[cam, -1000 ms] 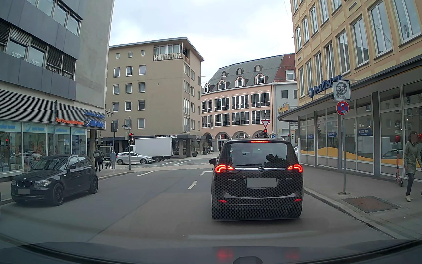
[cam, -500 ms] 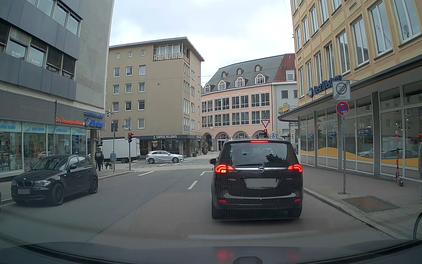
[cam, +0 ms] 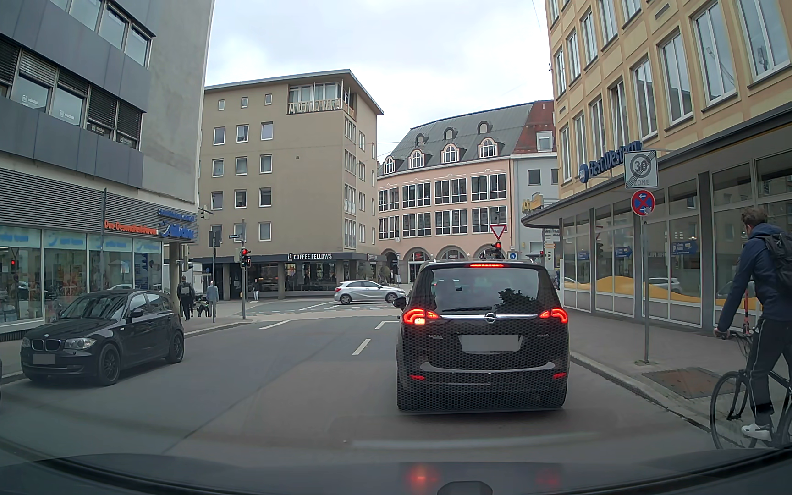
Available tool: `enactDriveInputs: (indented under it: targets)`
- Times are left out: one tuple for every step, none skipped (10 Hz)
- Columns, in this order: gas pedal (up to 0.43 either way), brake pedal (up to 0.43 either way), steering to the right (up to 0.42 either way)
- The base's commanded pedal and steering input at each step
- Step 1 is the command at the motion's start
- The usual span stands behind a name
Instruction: Follow the waypoints while adhering to traffic rules and regulations
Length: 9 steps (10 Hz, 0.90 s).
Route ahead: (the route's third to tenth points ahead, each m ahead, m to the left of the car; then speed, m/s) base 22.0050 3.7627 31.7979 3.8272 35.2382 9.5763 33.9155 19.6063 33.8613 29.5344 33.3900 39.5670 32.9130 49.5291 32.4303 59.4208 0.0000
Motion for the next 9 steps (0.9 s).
enactDriveInputs:
  targets:
    - [0.0, 0.195, -0.006]
    - [0.0, 0.195, -0.006]
    - [0.0, 0.201, -0.007]
    - [0.0, 0.201, -0.007]
    - [0.0, 0.201, -0.007]
    - [0.0, 0.201, -0.007]
    - [0.0, 0.201, -0.007]
    - [0.0, 0.201, -0.008]
    - [0.0, 0.201, -0.008]
